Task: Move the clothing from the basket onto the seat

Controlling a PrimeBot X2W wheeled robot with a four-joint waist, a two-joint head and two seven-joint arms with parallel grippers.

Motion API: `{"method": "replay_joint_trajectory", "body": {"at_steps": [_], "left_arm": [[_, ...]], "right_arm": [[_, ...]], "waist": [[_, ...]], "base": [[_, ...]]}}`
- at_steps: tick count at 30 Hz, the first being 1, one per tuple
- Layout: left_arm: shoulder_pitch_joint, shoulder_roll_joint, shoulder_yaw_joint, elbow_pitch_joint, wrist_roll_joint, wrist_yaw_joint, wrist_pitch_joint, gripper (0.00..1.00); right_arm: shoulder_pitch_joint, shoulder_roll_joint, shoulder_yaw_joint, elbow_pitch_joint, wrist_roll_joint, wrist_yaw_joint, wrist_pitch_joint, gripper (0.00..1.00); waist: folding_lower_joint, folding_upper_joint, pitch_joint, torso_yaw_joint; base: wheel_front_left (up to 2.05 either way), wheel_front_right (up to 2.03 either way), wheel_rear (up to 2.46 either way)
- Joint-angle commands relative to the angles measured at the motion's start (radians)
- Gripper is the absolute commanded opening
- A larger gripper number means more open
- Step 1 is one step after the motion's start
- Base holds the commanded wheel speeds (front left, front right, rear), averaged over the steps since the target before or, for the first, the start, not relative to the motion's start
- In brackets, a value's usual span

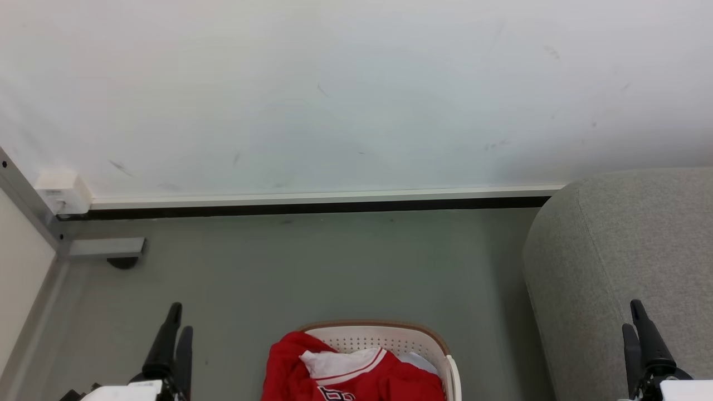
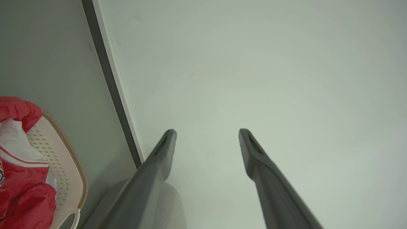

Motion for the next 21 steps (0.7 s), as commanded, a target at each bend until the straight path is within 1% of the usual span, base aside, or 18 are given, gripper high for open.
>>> {"method": "replay_joint_trajectory", "body": {"at_steps": [1, 8, 21], "left_arm": [[-0.02, 0.005, -0.003, -0.015, 0.022, 0.002, -0.012, 1.0], [-0.016, 0.006, -0.02, -0.021, 0.136, 0.012, -0.045, 1.0], [-0.004, 0.007, -0.036, -0.046, 0.424, 0.062, -0.101, 1.0]], "right_arm": [[-0.015, -0.01, 0.003, -0.017, -0.034, 0.0, -0.012, 1.0], [-0.007, -0.01, 0.015, -0.036, -0.194, 0.0, -0.045, 1.0], [0.005, -0.013, 0.054, -0.058, -0.526, 0.0, -0.102, 1.0]], "waist": [[0.0, 0.0, 0.0, 0.0], [0.0, 0.0, 0.001, 0.001], [0.0, 0.0, 0.004, 0.001]], "base": [[0.0, 0.0, 0.0], [0.0, 0.0, 0.0], [0.0, 0.0, 0.0]]}}
